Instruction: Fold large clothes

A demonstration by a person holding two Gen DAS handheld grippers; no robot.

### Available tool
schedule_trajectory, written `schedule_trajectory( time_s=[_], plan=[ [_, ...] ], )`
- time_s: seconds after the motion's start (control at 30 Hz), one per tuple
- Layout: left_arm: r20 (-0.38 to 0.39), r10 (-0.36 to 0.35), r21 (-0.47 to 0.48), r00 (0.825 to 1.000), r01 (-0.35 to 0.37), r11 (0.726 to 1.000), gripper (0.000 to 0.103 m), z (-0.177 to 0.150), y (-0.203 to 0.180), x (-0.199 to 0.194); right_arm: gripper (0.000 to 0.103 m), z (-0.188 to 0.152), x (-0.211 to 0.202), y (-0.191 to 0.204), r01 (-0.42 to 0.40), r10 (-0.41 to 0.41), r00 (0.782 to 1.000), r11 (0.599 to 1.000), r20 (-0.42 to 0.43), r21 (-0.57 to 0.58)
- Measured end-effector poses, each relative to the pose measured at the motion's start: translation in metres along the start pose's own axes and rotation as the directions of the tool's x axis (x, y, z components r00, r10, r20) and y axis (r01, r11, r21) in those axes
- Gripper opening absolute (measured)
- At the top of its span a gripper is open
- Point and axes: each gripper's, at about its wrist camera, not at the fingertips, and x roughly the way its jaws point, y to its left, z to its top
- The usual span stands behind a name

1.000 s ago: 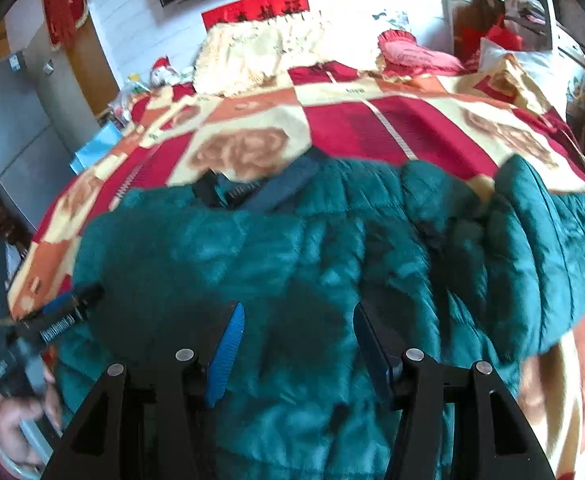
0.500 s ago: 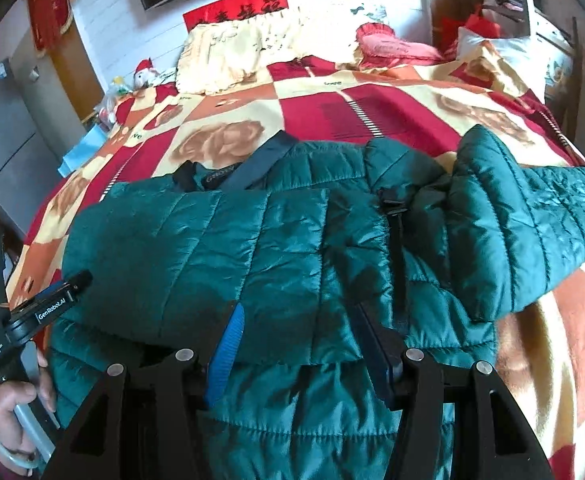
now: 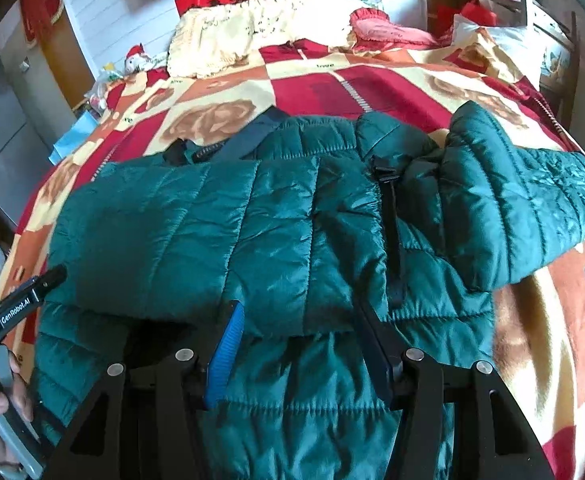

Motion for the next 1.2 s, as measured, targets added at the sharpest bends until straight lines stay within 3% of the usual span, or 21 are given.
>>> schedule_trajectory(
  time_s=[0.2, 0.67, 0.93, 1.2],
  plan=[
    [0.021, -0.056, 0.016, 0.998, 0.056, 0.998, 0.064, -0.010, -0.017, -0.025, 0.055, -0.007, -0.001, -0.003, -0.002, 0.002, 1.000, 1.000, -0.026, 0.009],
    [0.014, -0.148, 0.049, 0.989, 0.147, 0.988, 0.064, -0.031, -0.057, -0.047, 0.056, -0.015, -0.039, -0.025, 0.000, -0.001, 1.000, 1.000, 0.030, 0.031],
    [0.019, -0.196, 0.030, 0.980, 0.196, 0.980, 0.064, -0.030, -0.071, -0.044, 0.056, -0.011, -0.048, -0.074, 0.040, -0.046, 0.998, 0.994, 0.050, 0.105],
    [0.022, -0.186, 0.040, 0.982, 0.185, 0.982, 0.064, -0.036, -0.078, -0.032, 0.056, 0.004, -0.035, -0.173, 0.136, -0.152, 0.987, 0.958, 0.047, 0.255]
  ],
)
